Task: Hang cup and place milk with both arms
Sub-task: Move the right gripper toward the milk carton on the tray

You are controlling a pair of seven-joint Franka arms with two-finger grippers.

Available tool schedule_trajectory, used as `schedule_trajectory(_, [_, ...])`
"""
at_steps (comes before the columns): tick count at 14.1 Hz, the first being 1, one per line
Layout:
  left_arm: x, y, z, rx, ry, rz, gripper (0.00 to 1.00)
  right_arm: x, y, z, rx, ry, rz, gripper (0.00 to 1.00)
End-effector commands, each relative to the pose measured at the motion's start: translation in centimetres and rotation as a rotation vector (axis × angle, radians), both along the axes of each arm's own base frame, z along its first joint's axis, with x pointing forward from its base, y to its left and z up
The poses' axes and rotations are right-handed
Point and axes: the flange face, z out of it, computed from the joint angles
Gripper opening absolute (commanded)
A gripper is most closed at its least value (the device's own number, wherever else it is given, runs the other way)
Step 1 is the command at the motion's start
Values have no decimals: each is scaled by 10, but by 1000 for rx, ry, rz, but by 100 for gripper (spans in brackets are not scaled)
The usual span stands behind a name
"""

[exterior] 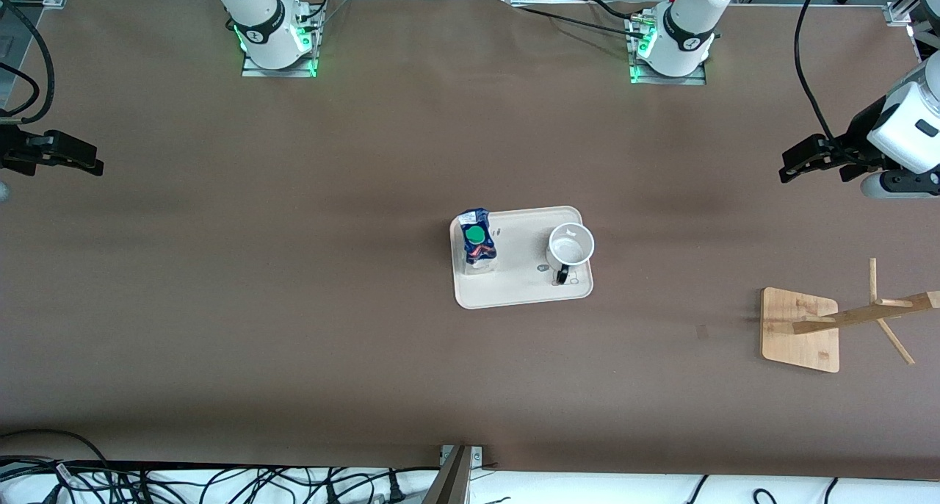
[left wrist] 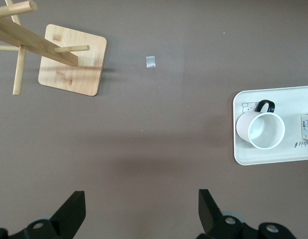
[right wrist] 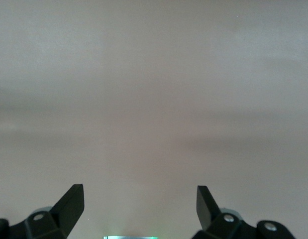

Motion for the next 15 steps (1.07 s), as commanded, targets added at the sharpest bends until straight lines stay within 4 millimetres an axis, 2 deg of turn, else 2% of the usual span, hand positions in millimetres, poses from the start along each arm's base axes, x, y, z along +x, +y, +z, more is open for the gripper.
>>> schedule_trajectory(1, [-4,2,6,3,-4,-17,100,1,-2,4,5,5,-2,100])
schedule_trajectory(9, [-4,2,7,5,-5,-17,100,3,1,-1,18,12,-3,100])
schedule_trajectory(13, [-4,1,5,3,-2,-18,100,8,2,-17,46,40,7,100])
schedule_trajectory(15, [-4,1,5,3,-4,-18,100,11,6,-18,35,32,15,100])
